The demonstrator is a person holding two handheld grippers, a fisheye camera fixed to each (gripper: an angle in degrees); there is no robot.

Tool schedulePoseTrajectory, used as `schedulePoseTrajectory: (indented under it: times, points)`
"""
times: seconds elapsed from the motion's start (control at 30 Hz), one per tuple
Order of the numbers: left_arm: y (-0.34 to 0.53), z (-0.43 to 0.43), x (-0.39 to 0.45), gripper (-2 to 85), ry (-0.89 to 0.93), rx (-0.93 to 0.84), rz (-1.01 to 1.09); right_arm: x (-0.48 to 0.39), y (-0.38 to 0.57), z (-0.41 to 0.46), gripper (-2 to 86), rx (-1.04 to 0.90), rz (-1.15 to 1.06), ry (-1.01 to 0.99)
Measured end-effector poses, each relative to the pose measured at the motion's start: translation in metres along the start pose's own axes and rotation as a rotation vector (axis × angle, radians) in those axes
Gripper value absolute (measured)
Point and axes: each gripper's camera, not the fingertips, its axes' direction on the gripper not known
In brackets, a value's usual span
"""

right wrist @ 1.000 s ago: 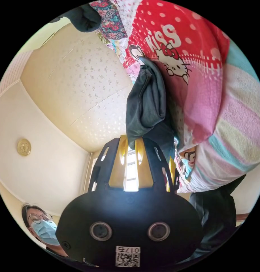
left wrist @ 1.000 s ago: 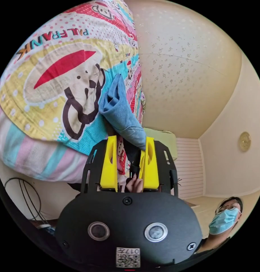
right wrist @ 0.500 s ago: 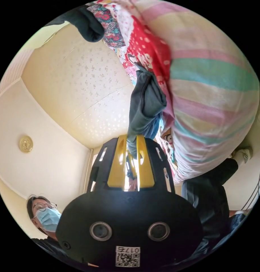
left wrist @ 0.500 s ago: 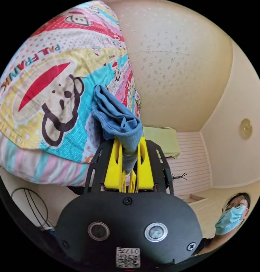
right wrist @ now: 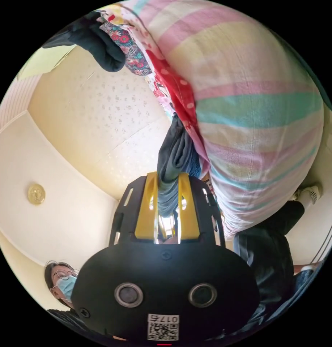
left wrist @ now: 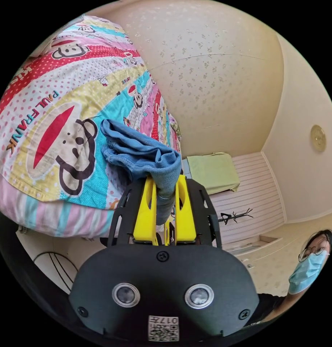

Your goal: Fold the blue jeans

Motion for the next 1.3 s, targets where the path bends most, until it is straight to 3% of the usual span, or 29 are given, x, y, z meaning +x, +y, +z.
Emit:
schedulePoseTrajectory:
  times: [0.17,0.27,0.4,0.6,0.7,0.73,0.83,0.9,1.0,1.17,1.23,1.3]
  points:
    - [0.001,-0.041,0.026,7.9,-0.007,0.045,0.137,-0.061,0.02,0.035,4.1,-0.149,-0.219,0.011]
    - [0.001,-0.088,0.047,7.9,0.087,0.097,0.2,-0.108,0.052,0.069,3.3,-0.277,-0.364,-0.029]
    - [0.006,-0.173,0.067,8.2,0.162,0.148,0.293,-0.127,0.089,0.12,2.8,-0.415,-0.394,-0.051]
    - [-0.044,-0.292,0.032,7.7,0.003,0.273,0.169,-0.087,0.11,0.314,2.7,-0.793,-0.329,0.098]
    - [-0.106,-0.384,0.096,7.7,-0.078,0.398,0.356,-0.116,0.156,0.455,2.9,-1.015,-0.369,-0.054]
    - [-0.129,-0.42,0.135,7.8,-0.15,0.437,0.479,-0.137,0.18,0.504,3.0,-1.072,-0.435,-0.117]
    - [-0.18,-0.5,0.182,7.9,-0.165,0.515,0.559,-0.173,0.234,0.6,3.2,-1.185,-0.681,-0.156]
    - [-0.203,-0.53,0.172,8.0,-0.147,0.519,0.514,-0.161,0.25,0.641,3.2,-1.19,-0.762,-0.098]
    - [-0.215,-0.543,0.114,8.0,-0.318,0.575,0.403,-0.079,0.251,0.693,3.1,-1.193,-0.719,0.119]
    - [-0.205,-0.506,-0.041,8.0,-0.629,0.459,0.018,0.134,0.205,0.688,2.2,-1.137,-0.364,0.425]
    - [-0.178,-0.493,-0.094,8.2,-0.634,0.417,-0.142,0.167,0.185,0.66,1.7,-1.062,-0.22,0.31]
    - [-0.153,-0.5,-0.1,7.8,-0.529,0.488,-0.123,0.172,0.168,0.642,1.1,-1.017,-0.132,0.211]
